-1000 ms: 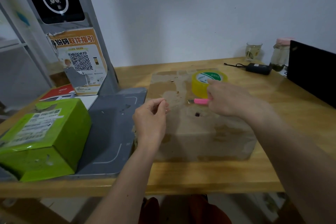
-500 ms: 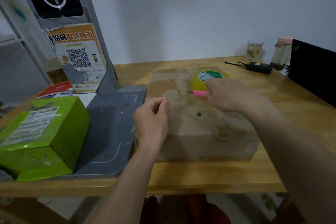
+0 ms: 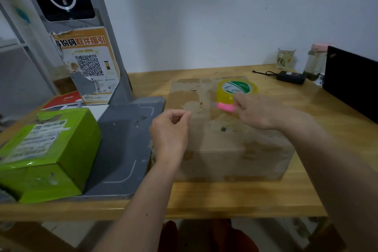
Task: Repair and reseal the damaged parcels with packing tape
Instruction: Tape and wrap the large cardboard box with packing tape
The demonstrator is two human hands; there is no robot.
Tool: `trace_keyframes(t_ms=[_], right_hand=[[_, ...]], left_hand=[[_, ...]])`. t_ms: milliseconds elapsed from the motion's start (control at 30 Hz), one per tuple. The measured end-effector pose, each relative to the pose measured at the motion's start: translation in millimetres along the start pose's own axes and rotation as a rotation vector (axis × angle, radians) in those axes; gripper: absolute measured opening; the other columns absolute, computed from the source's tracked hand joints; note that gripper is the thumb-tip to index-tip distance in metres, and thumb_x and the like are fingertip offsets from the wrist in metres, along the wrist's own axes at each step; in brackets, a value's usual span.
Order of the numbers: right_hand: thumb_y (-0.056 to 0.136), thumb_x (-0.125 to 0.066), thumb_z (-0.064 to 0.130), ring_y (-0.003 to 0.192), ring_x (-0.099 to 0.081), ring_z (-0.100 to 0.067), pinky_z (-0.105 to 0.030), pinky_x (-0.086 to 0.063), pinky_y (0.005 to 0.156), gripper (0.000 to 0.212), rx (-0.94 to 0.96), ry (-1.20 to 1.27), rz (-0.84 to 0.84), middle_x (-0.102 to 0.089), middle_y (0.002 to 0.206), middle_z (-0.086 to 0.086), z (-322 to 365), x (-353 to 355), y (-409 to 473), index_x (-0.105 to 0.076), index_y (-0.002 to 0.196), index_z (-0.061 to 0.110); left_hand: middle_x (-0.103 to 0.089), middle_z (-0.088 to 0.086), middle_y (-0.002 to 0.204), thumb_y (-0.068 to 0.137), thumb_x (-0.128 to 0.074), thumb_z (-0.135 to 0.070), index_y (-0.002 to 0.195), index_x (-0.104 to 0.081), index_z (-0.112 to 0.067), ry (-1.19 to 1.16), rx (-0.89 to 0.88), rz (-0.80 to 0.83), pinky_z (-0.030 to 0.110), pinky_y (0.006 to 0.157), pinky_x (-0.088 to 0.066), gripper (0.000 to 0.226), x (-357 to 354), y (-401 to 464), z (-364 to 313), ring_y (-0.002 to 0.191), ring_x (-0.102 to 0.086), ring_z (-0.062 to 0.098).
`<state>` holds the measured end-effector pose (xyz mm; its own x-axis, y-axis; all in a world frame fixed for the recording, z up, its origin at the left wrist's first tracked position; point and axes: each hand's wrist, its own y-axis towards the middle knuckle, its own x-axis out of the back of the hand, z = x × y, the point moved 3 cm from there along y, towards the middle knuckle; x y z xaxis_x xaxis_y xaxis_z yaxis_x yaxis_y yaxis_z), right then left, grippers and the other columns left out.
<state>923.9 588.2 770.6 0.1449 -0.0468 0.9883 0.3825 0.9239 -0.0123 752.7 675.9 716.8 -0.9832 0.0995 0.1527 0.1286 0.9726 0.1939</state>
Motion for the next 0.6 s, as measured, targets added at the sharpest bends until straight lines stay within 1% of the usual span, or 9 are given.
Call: trace_keyframes(t_ms=[67,167,200,300,367,433,467,533,600], right_hand=[[0.101,-0.040,0.028,0.084,-0.050,-0.017,-0.037,-0.040,0.074,0.019,0.035,-0.001,0.076,-0.052,0.101,-0.003,-3,-1,-5,-0.044,0.083,0.021],[0.101,-0.041,0.036,0.114,-0.048,-0.024,-0.038,-0.040,0.087,0.023,0.078,0.035,0.130,-0.046,0.125,-0.008,-4,-1,-10,-0.049,0.086,0.020],[0.101,-0.040,0.038,0.110,-0.048,-0.023,-0.035,-0.041,0.083,0.025,0.077,0.080,0.126,-0.048,0.124,-0.008,-5,-1,-11,-0.050,0.090,0.018],[0.101,-0.037,0.036,0.080,-0.047,-0.017,-0.031,-0.037,0.064,0.024,0.037,0.275,0.042,-0.054,0.110,-0.010,-13,1,-10,-0.049,0.096,0.015],[0.103,-0.035,0.031,0.081,-0.049,-0.020,-0.034,-0.040,0.066,0.020,0.027,0.310,-0.013,-0.055,0.118,-0.012,-18,-1,-8,-0.045,0.093,0.018],[0.103,-0.036,0.032,0.098,-0.053,-0.026,-0.036,-0.042,0.074,0.020,0.034,0.278,0.009,-0.053,0.128,-0.012,-20,-3,-8,-0.044,0.090,0.018],[0.102,-0.037,0.033,0.112,-0.050,-0.028,-0.036,-0.042,0.082,0.022,0.044,0.246,0.050,-0.048,0.136,-0.011,-20,-4,-8,-0.045,0.088,0.018],[0.101,-0.040,0.034,0.141,-0.025,-0.025,-0.037,-0.031,0.103,0.024,0.087,0.170,0.137,-0.025,0.156,-0.005,-19,-7,-9,-0.049,0.089,0.016],[0.100,-0.044,0.030,0.148,-0.001,-0.018,-0.037,-0.016,0.116,0.022,0.114,0.094,0.194,-0.001,0.161,0.000,-21,-10,-9,-0.053,0.091,0.013]], left_hand=[[-0.073,-0.005,0.076,0.084,-0.076,-0.020,0.070,-0.069,-0.028,0.005,0.028,-0.009,0.038,0.079,-0.060,0.016,-1,2,0,0.078,-0.072,0.014],[-0.072,-0.004,0.075,0.085,-0.073,-0.019,0.070,-0.069,-0.026,0.015,0.052,-0.018,0.039,0.080,-0.059,0.018,-1,3,0,0.078,-0.071,0.015],[-0.072,-0.004,0.075,0.087,-0.071,-0.019,0.071,-0.068,-0.026,0.029,0.055,-0.017,0.038,0.080,-0.059,0.018,-2,2,-1,0.078,-0.071,0.015],[-0.070,-0.005,0.073,0.089,-0.068,-0.020,0.071,-0.065,-0.025,0.071,0.051,-0.026,0.038,0.080,-0.059,0.019,-2,1,-2,0.076,-0.070,0.014],[-0.070,-0.005,0.075,0.091,-0.066,-0.020,0.073,-0.064,-0.025,0.111,0.040,-0.031,0.037,0.080,-0.058,0.019,-2,0,-3,0.077,-0.069,0.013],[-0.070,-0.004,0.078,0.092,-0.064,-0.022,0.074,-0.062,-0.025,0.143,0.027,-0.035,0.035,0.080,-0.057,0.018,-2,0,-3,0.079,-0.068,0.013],[-0.070,-0.004,0.079,0.093,-0.063,-0.022,0.075,-0.062,-0.026,0.157,0.023,-0.037,0.035,0.080,-0.057,0.018,-2,0,-3,0.080,-0.068,0.013],[-0.070,-0.004,0.081,0.093,-0.062,-0.023,0.076,-0.060,-0.026,0.189,0.020,-0.040,0.033,0.080,-0.056,0.017,-3,1,-3,0.081,-0.068,0.013],[-0.070,-0.004,0.084,0.094,-0.060,-0.025,0.078,-0.059,-0.027,0.223,0.021,-0.041,0.034,0.080,-0.055,0.016,-3,2,-1,0.084,-0.067,0.014]])
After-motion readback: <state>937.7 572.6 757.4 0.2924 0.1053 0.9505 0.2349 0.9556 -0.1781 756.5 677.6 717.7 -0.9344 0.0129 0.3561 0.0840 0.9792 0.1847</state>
